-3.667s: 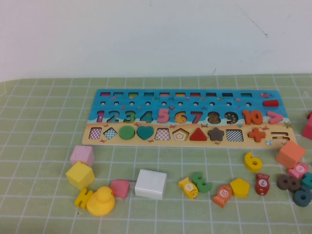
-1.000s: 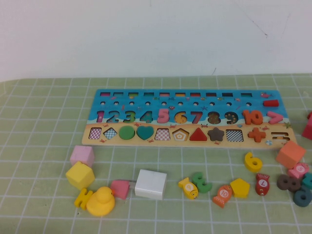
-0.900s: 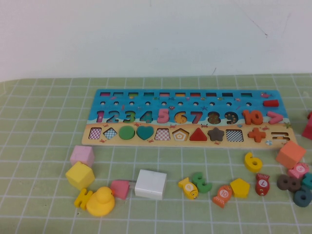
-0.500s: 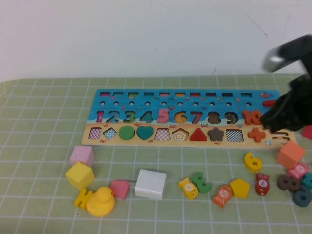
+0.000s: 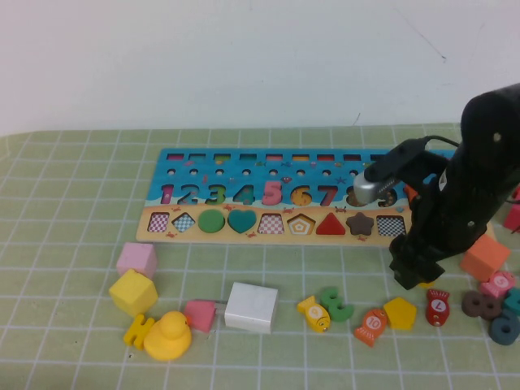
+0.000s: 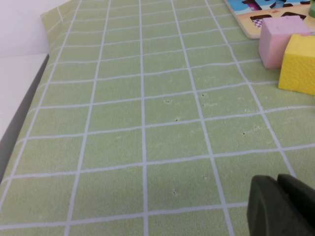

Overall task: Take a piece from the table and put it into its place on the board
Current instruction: Pick up the "number 6", then place the "number 6" into the hole of the number 6

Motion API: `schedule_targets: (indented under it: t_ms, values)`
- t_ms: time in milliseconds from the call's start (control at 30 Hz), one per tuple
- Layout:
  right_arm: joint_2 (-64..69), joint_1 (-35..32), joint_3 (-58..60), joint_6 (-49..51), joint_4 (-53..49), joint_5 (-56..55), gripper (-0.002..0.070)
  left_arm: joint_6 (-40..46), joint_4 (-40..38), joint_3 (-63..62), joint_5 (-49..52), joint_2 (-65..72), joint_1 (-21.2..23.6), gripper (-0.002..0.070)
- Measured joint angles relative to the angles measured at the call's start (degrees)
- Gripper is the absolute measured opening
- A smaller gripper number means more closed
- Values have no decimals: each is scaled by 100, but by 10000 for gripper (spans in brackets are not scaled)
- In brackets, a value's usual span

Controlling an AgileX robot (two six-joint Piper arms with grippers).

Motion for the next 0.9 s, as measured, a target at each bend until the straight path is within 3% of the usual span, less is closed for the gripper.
schedule_targets:
  t_ms: [233,500,900]
  values:
    - [201,0,0,274,-264,-160,494,0,0,0,0,0,0,-2]
    - [277,0,0,307,-241,-183,276,0,-8,0,0,0,0,-2]
    - [328,10,-730,287,259,-395,273,0,-8,0,0,0,0,-2]
